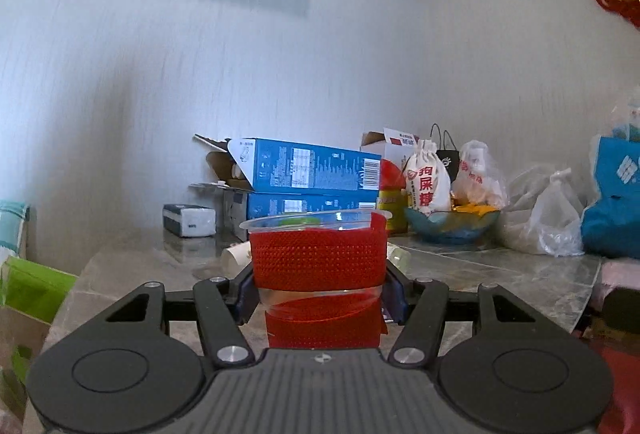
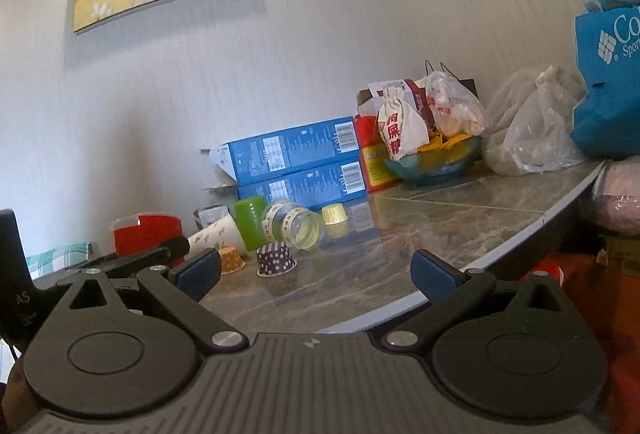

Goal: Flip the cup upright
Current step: 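Rotate the held cup upright with the left gripper and lower it to the table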

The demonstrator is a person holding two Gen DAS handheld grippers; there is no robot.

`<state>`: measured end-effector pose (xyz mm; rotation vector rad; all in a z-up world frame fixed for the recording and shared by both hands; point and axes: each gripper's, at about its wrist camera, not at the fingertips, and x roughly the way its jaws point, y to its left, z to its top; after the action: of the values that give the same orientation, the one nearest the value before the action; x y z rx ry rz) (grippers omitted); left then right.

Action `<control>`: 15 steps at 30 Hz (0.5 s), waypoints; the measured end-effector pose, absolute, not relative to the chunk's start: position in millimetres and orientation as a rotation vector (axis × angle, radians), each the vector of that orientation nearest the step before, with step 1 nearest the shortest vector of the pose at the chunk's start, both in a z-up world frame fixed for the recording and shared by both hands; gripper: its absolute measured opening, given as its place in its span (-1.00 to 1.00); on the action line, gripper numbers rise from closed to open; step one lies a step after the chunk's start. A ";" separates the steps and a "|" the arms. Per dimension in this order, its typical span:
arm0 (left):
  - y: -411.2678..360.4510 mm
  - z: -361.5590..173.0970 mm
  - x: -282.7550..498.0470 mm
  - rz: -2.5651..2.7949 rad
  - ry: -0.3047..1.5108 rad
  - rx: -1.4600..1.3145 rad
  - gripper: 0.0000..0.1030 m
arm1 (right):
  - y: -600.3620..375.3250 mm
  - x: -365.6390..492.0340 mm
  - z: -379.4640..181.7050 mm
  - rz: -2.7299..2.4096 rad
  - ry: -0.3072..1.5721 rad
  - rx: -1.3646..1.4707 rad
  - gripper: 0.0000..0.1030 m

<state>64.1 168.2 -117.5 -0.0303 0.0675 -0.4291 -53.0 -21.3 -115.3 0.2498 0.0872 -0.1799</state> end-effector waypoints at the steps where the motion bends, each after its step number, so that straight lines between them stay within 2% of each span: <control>1: 168.9 -118.1 62.0 -0.426 0.063 -0.035 0.24 | -20.0 -55.6 -115.5 -0.183 0.085 0.241 0.98; 15: 162.9 -143.1 48.3 -0.363 -0.012 -0.010 0.24 | -15.6 -65.7 -120.2 -0.174 0.095 0.241 0.98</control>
<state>48.3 162.9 -143.1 -0.0102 -0.0120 -0.3632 -65.7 -15.6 -120.2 0.2407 0.0950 -0.1739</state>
